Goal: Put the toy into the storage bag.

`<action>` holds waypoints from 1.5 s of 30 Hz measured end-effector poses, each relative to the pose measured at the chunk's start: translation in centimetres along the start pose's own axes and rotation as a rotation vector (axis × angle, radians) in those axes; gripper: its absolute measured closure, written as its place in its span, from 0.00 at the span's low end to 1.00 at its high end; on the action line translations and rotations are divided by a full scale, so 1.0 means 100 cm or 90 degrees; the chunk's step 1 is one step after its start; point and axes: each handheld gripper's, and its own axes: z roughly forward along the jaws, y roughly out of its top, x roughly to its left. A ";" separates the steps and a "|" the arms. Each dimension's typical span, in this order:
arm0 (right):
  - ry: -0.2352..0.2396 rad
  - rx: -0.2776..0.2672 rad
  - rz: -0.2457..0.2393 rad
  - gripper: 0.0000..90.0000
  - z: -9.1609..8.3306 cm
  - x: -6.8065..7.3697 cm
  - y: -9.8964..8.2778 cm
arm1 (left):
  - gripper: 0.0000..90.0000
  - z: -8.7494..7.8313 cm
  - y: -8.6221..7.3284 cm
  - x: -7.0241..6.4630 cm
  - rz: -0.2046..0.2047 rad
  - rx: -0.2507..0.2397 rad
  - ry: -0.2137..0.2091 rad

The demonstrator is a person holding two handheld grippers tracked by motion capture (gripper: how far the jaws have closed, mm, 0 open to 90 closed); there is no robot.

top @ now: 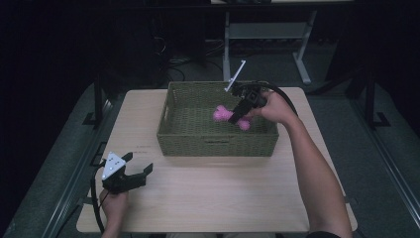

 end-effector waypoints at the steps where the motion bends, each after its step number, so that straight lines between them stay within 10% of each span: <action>1: 0.000 0.000 0.003 0.64 0.001 -0.001 0.000 | 0.15 0.000 0.000 0.000 0.000 -0.001 0.001; 45: 0.013 0.035 0.026 0.64 0.038 -0.015 -0.009 | 0.15 0.000 0.000 0.000 -0.002 -0.003 -0.002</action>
